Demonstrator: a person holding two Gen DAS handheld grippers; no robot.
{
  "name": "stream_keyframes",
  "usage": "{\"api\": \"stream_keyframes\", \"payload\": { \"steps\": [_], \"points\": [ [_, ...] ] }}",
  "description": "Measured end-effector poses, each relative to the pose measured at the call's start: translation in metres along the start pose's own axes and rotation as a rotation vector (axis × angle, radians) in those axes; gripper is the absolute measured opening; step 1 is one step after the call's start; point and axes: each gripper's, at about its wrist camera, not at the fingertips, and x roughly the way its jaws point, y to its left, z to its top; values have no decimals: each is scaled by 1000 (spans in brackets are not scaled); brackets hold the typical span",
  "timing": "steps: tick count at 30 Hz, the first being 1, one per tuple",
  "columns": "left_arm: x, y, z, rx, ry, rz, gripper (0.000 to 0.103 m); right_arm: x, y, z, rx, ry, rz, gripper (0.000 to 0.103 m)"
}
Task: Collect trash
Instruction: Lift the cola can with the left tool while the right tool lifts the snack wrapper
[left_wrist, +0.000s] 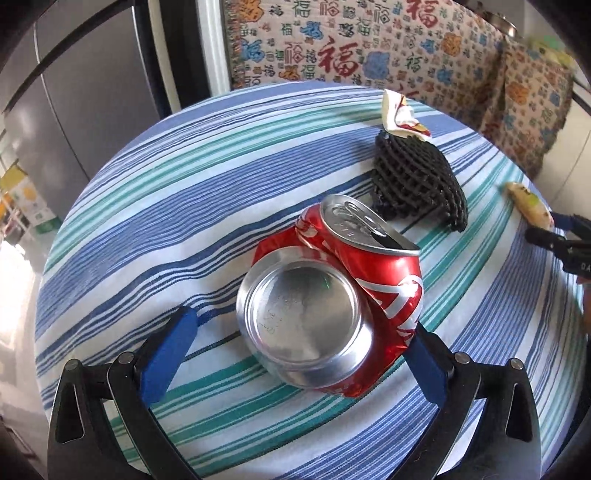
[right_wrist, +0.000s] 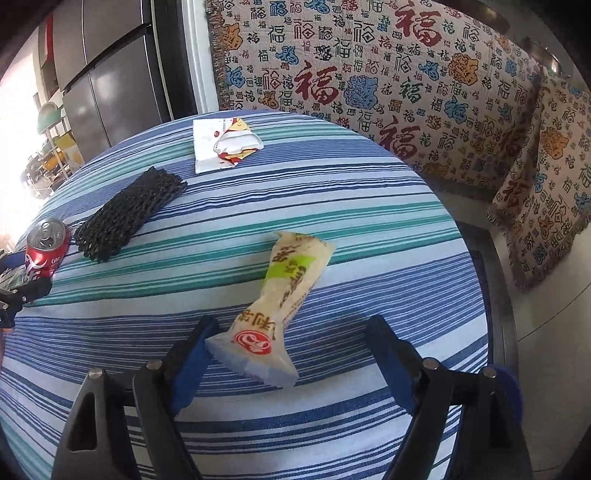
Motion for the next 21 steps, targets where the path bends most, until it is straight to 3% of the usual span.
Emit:
{"api": "stream_keyframes", "payload": {
  "steps": [8, 9, 10, 11, 12, 21],
  "points": [
    [6, -10, 10, 32, -7, -15, 101, 8, 0, 9, 9, 0, -3, 85],
    [5, -10, 10, 35, -14, -18, 98, 9, 0, 10, 7, 4, -5, 77],
    [2, -11, 9, 38, -32, -23, 84, 7, -2, 11, 7, 2, -8, 54],
    [1, -12, 10, 42, -47, -25, 81, 5, -5, 13, 11, 1, -10, 37],
    [1, -13, 9, 42, -48, -22, 81, 5, -7, 15, 18, 13, -13, 30],
    [-6, -10, 6, -35, -67, 16, 80, -17, -18, 8, 47, -14, 59, 27]
  ]
}}
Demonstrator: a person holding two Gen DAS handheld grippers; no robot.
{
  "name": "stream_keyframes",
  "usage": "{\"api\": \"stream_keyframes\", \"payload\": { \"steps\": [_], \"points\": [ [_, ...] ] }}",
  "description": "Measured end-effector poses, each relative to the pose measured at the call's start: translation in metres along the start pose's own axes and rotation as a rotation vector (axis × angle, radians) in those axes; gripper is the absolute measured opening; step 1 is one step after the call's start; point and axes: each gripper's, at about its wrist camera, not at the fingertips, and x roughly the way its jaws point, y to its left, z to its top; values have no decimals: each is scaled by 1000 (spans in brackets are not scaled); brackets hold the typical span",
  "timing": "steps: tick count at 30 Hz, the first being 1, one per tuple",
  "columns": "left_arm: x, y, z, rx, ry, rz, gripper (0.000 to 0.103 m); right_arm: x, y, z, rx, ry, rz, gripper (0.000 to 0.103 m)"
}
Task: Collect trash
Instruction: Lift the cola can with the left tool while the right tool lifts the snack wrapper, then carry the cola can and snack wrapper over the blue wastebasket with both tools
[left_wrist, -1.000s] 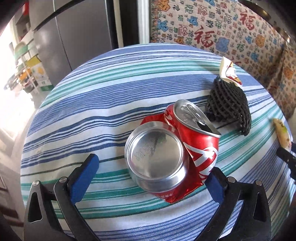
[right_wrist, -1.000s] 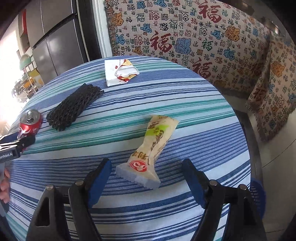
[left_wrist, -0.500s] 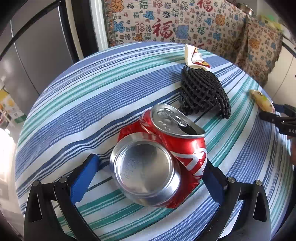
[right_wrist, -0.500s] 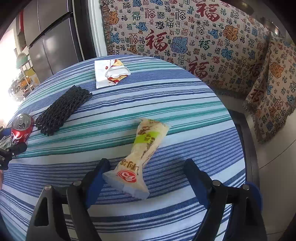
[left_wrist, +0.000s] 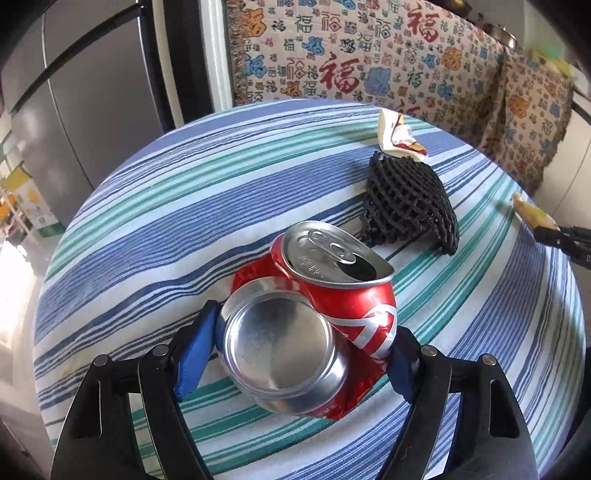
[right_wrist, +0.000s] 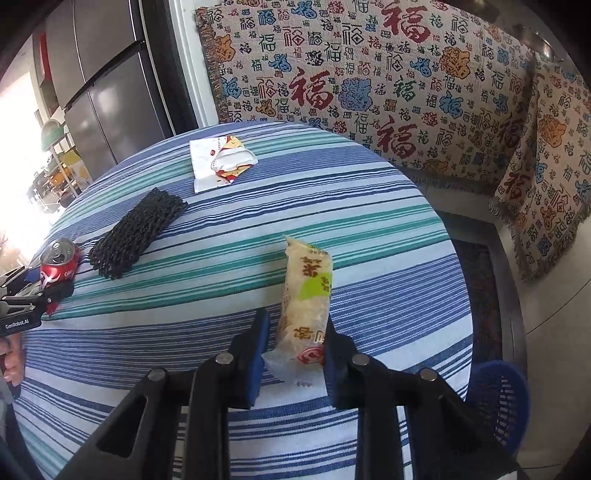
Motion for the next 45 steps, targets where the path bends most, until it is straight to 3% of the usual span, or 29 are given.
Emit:
{"api": "stream_keyframes", "payload": {
  "steps": [8, 15, 23, 32, 37, 45],
  "points": [
    [-28, -3, 2, -61, -44, -38, 81, -36, -13, -8, 1, -42, 34, 27],
    [-62, -55, 17, 16, -103, -95, 81, -78, -40, -15, 6, -95, 13, 27],
    [-86, -164, 34, 153, -139, -237, 81, -128, -118, -40, 94, -145, -94, 27],
    [-87, -308, 48, 276, -118, -442, 81, -167, -218, -87, 222, -151, -231, 27],
    [-74, -377, 49, 313, -88, -528, 81, -169, -256, -111, 253, -126, -254, 27],
    [-30, -456, 53, 320, -14, -581, 81, -152, -297, -129, 243, -82, -251, 27]
  ]
}}
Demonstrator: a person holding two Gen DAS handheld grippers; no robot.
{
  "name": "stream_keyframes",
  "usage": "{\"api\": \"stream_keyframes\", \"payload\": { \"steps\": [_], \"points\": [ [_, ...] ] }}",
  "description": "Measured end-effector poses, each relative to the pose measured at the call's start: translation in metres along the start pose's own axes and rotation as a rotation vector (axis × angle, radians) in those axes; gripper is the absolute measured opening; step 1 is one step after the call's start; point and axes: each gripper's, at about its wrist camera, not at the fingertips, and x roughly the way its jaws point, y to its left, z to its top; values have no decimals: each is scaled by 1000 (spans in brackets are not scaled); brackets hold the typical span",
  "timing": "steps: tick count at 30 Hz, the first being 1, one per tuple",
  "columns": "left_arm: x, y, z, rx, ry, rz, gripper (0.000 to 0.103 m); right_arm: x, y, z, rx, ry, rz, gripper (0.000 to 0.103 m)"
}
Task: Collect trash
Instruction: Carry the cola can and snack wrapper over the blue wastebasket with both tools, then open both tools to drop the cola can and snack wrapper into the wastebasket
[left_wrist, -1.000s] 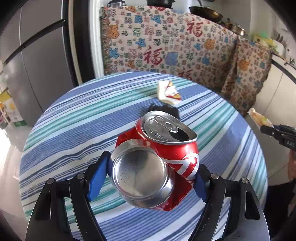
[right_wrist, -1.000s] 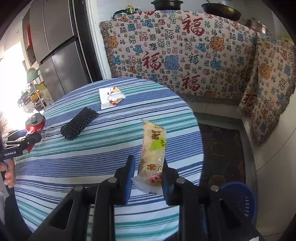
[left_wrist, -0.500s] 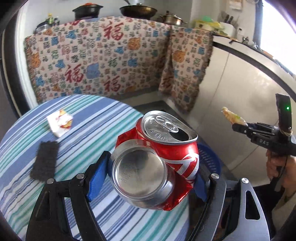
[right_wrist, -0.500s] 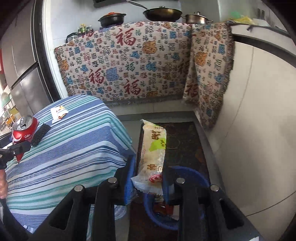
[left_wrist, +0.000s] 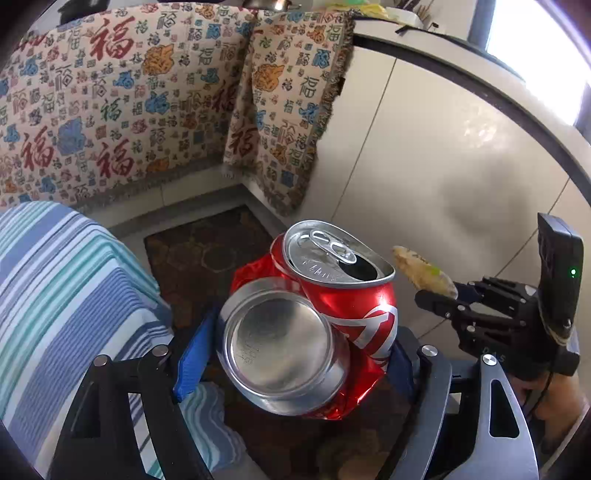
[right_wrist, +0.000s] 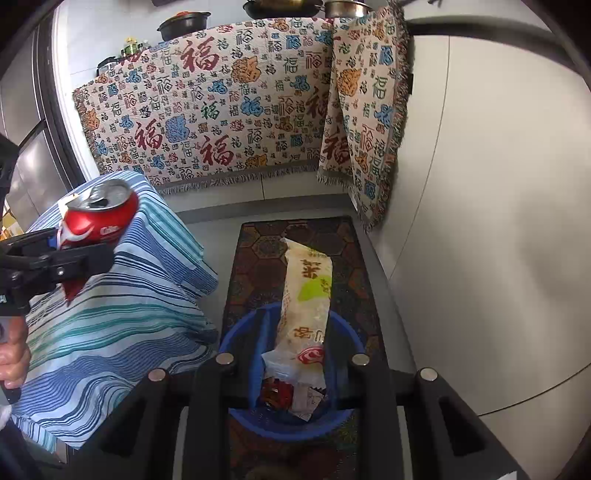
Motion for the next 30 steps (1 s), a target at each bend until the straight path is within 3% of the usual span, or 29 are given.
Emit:
{"api": "stream_keyframes", "payload": {
  "steps": [11, 25, 30],
  "points": [
    [63, -22, 7, 20, 75, -27, 81, 26, -16, -6, -10, 60, 0, 27],
    [97, -22, 9, 4, 115, -59, 83, 41, -39, -16, 3, 103, -17, 29],
    [102, -24, 10, 10, 110, -58, 96, 43, -36, -13, -9, 96, -13, 31]
  ]
}}
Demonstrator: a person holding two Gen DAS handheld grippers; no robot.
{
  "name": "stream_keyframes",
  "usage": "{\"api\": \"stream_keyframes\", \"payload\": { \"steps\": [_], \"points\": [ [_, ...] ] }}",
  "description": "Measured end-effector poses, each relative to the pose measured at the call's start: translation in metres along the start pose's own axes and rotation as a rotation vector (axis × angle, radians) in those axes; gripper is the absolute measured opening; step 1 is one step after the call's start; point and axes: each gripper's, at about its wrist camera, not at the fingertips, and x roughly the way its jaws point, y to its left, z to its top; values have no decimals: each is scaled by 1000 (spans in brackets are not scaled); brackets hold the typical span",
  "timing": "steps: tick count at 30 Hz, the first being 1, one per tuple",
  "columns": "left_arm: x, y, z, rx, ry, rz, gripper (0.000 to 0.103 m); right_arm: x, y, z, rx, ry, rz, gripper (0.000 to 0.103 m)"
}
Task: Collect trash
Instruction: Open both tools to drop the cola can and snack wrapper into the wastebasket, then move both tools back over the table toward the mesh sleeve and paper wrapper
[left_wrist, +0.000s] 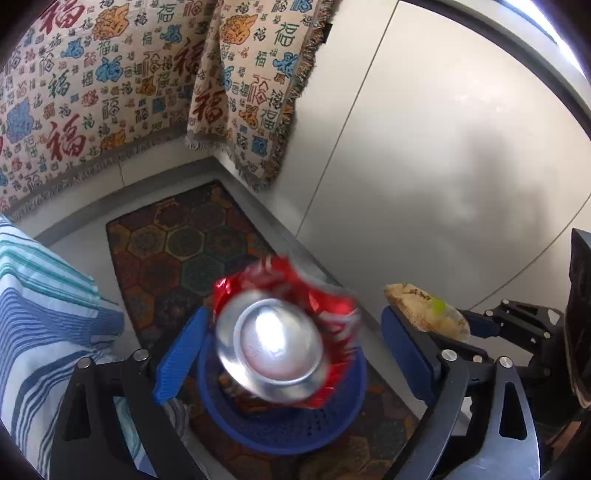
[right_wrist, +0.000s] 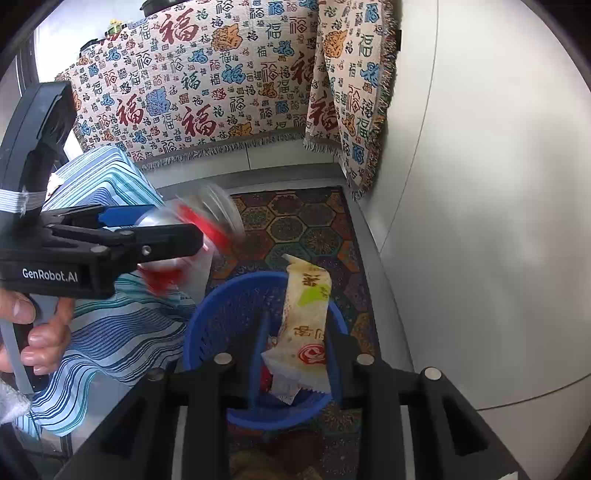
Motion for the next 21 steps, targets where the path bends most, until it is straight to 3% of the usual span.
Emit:
{"api": "stream_keyframes", "payload": {
  "steps": [2, 4, 15, 21],
  "points": [
    [2, 1, 2, -8, 1, 2, 97, 0, 1, 1, -4, -5, -1, 40],
    [1, 4, 3, -17, -3, 4, 97, -1, 2, 2, -6, -16, -12, 56],
    [-43, 19, 3, -77, -66, 22, 97, -24, 9, 20, -5, -130, -19, 56],
    [-101, 27, -28, -113, -88, 48, 97, -44, 46, 37, -68, -218, -12, 56]
  ]
}}
